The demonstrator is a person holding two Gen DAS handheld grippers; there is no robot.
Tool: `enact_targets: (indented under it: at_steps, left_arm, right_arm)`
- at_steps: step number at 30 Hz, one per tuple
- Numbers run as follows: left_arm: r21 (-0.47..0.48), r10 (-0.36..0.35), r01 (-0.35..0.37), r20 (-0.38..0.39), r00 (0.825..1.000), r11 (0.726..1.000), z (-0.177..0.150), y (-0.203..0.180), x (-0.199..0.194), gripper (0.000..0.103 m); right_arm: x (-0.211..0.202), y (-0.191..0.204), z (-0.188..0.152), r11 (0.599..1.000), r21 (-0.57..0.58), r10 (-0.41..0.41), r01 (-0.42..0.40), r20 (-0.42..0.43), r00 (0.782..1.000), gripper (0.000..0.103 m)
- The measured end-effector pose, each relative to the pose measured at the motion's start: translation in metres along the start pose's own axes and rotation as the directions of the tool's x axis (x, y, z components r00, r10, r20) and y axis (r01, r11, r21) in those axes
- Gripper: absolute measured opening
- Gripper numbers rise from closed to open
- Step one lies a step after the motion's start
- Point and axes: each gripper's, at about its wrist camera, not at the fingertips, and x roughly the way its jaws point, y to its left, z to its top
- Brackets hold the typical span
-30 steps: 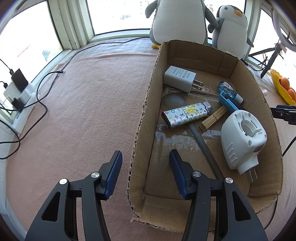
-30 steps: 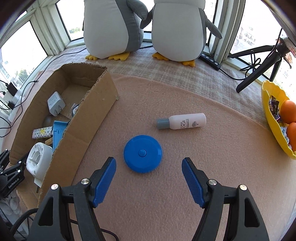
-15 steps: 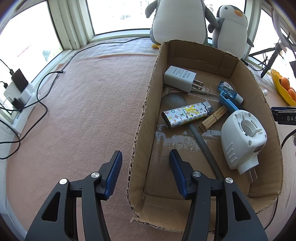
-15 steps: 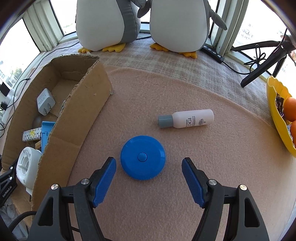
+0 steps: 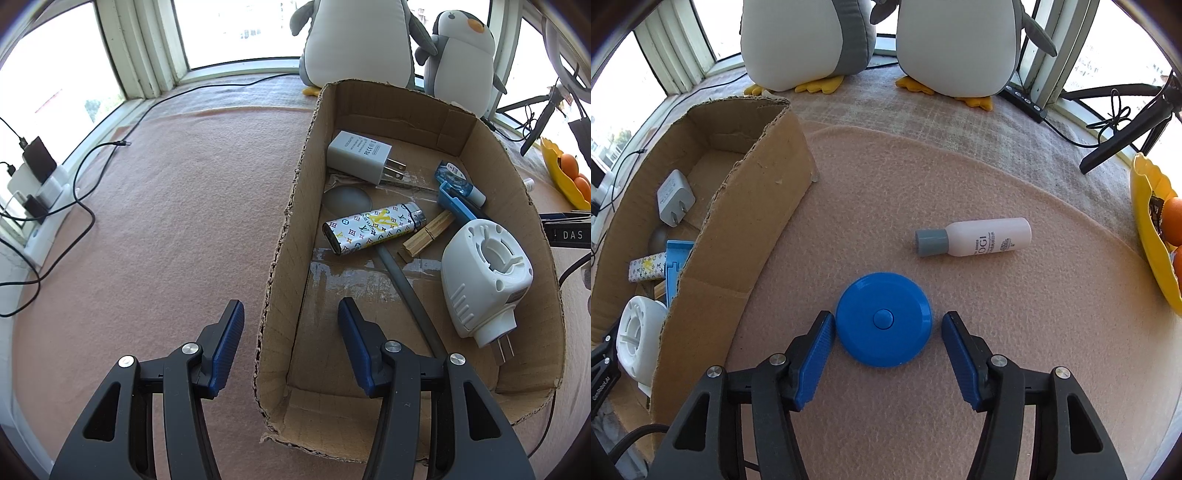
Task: Organize rigid objects
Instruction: 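Move the right tool to the blue round tape measure and grasp it, then carry the blue tape measure into the box and release it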
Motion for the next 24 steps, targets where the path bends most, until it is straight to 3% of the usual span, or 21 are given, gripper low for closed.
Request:
enact_targets:
  at_steps: [2,13,24]
  left_arm:
    - [0.0,0.0,0.0,0.0,1.0,1.0,0.0,0.0,0.0,0.053]
    - [-0.001,0.0,0.0,0.0,1.0,1.0,0.0,0.0,0.0,0.053]
    - [-0.001,0.0,0.0,0.0,1.0,1.0,0.0,0.0,0.0,0.053]
  right_arm:
    - [-0.001,-0.001,-0.001,1.0,-0.004,-0.001,0.001,0.002,1.0,0.046]
    - [-0.009,0.0,-0.012,1.0,-0.014,-0.012,0.012,0.025,1.0,0.046]
    - [-0.06,0.013,0.004,0.998,-0.015,0.058,-0.057,0.138,0.989,0.046]
